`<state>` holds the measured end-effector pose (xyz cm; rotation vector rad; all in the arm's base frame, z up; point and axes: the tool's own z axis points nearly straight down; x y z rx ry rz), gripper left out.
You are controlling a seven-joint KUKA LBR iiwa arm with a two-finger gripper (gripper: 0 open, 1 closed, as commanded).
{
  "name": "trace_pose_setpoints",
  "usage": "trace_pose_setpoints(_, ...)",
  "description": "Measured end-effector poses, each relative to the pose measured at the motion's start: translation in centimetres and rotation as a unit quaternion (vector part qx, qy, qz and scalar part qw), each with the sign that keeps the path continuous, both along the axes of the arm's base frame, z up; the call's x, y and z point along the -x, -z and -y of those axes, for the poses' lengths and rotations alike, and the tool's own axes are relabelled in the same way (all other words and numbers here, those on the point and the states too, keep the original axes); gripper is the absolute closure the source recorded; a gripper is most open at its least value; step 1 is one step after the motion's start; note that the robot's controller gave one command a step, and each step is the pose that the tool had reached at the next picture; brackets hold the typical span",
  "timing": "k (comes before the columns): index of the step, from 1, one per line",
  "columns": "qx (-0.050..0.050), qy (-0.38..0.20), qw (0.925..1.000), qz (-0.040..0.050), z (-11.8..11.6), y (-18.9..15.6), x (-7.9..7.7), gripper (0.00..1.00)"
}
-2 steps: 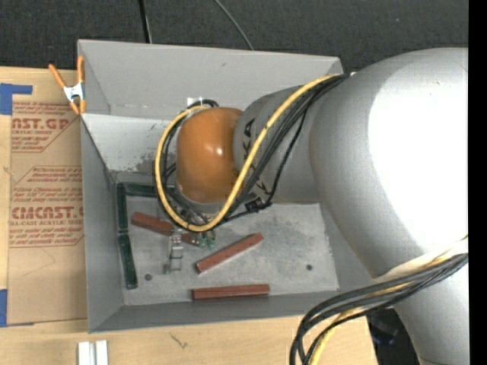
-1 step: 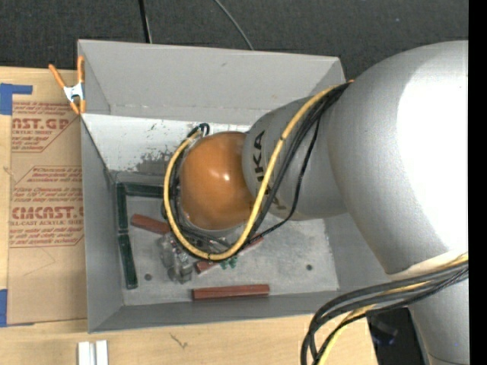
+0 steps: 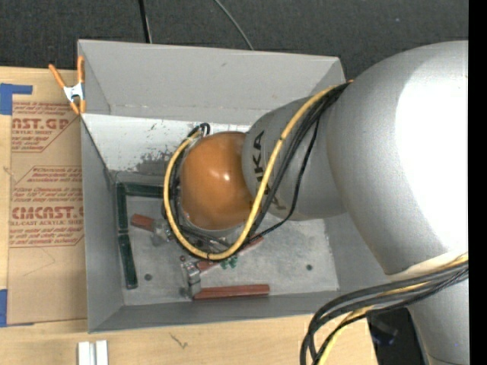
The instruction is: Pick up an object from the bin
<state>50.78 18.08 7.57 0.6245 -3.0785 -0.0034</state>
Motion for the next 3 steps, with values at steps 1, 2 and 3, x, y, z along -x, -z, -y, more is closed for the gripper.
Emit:
trace_pose_setpoints(1, 0.000, 0.000, 1.0000, 0.0000, 0.0, 0.0, 0.0, 0.00)
trace_pose_setpoints(2, 0.001, -0.040, 0.9992, -0.0025, 0.7, -2.2, -0.2, 0.00)
trace_pose_setpoints(3, 0.000, -0.015, 0.9999, 0.0019, -0.2, -2.9, -3.3, 0.00)
